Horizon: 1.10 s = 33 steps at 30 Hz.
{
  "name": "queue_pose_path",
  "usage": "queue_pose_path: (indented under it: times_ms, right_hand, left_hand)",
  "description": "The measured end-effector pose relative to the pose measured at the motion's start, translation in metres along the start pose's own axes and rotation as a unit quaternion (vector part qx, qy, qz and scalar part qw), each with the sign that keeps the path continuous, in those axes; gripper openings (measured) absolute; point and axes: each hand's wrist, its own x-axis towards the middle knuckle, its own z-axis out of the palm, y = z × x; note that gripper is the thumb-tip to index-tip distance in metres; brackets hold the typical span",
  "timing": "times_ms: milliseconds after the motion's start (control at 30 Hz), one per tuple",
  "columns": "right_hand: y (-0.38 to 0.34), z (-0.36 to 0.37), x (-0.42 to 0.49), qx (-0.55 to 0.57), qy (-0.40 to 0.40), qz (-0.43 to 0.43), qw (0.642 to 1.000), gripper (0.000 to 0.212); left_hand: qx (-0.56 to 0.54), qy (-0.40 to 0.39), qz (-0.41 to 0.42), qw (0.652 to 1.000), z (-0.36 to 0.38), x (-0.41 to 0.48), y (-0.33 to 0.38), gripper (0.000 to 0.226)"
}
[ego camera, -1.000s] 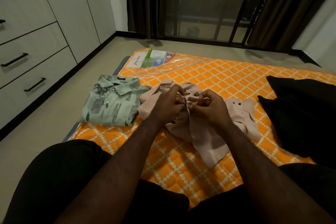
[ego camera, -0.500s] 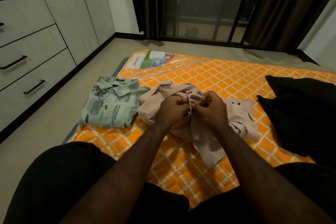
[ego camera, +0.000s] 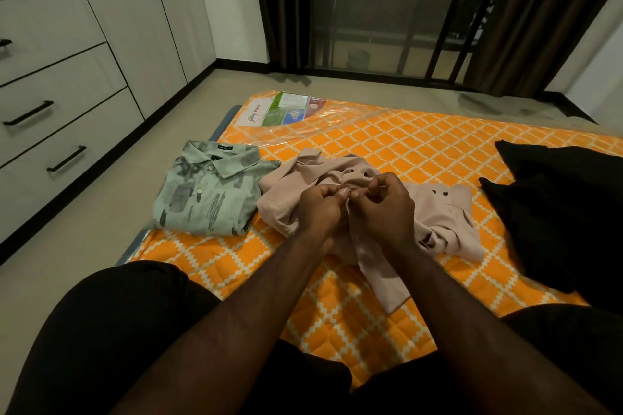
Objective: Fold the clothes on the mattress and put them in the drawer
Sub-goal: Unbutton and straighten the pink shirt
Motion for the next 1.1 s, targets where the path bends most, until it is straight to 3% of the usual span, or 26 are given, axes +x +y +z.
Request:
queue_pose_path:
  times_ms: [233, 367, 467, 633, 800, 967, 1100]
  right_hand:
    - [0.000, -0.010, 0.009, 0.123, -0.115, 0.079, 0.982, 0.029]
    - [-0.005, -0.015, 0.012, 0.243, -0.178, 0.148, 0.942, 0.031]
    - [-0.005, -0.018, 0.014, 0.280, -0.188, 0.184, 0.923, 0.027]
    - [-0.002, -0.015, 0.014, 0.227, -0.163, 0.124, 0.952, 0.008]
    - [0.001, -0.011, 0.013, 0.037, -0.112, -0.010, 0.993, 0.014]
    - [0.002, -0.012, 0.016, 0.032, -0.062, 0.007, 0.998, 0.016]
    - [0.004, -0.011, 0.017, 0.032, -0.028, 0.007, 0.999, 0.015]
  left_hand:
    - [-0.013, -0.086, -0.034, 0.996, -0.006, 0.010, 0.000, 0.027]
    - [-0.033, -0.136, -0.040, 0.989, -0.011, 0.010, -0.001, 0.024]
    - [-0.010, -0.137, 0.000, 0.991, -0.011, 0.007, 0.004, 0.019]
    - [0.156, -0.066, 0.196, 0.966, -0.015, 0.014, 0.002, 0.009]
    - [0.166, -0.115, 0.212, 0.956, -0.020, 0.017, 0.006, 0.021]
    - [0.171, -0.156, 0.159, 0.960, -0.024, 0.017, 0.014, 0.030]
    - [0.345, -0.146, 0.206, 0.904, -0.030, 0.020, 0.014, 0.029]
